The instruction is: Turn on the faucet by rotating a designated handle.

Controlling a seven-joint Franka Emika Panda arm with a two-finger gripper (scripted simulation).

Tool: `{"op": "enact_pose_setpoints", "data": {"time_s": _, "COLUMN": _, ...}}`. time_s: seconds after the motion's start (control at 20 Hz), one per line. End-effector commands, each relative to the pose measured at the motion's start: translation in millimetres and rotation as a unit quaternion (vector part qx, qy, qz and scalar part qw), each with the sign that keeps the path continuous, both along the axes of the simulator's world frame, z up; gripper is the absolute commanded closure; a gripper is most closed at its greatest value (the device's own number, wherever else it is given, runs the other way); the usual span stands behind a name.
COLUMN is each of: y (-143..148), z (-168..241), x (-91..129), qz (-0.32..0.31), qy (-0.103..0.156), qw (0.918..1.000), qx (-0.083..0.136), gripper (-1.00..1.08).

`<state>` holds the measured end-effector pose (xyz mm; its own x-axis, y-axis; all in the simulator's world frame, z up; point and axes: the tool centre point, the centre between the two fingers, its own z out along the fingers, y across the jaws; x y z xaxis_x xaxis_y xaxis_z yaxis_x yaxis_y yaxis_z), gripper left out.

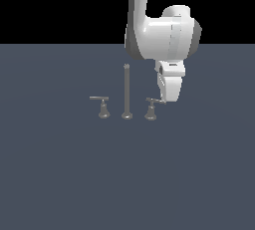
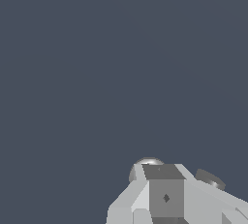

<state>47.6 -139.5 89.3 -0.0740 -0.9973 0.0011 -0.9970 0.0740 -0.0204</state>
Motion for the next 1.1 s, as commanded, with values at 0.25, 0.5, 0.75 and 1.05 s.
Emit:
{"op": "enact_pose_setpoints", "data": {"time_s": 0.25, "y": 5, "z": 0, "x": -29, "qz": -0.001, "qy": 0.009, "qw": 1.0000, "qx": 0.001, "gripper": 1.08}}
{"op": "enact_pose_setpoints", "data": {"time_s": 0.5, "y": 0, "z": -1, "x": -34, "qz": -0.007, "qy": 0.007, "qw": 1.0000, "qx": -0.001, "gripper": 1.08}}
{"op": "enact_pose_setpoints", "data": {"time_s": 0.75, "y": 20, "z": 0, "x": -45, "qz": -0.005, "qy": 0.008, "qw": 1.0000, "qx": 0.000, "gripper": 1.08}}
{"op": "enact_pose_setpoints", "data": {"time_s": 1.05, "y": 41, "z": 0, "x": -56, "qz": -0.002, "qy": 0.010, "qw": 0.9999, "qx": 0.001, "gripper": 1.08}}
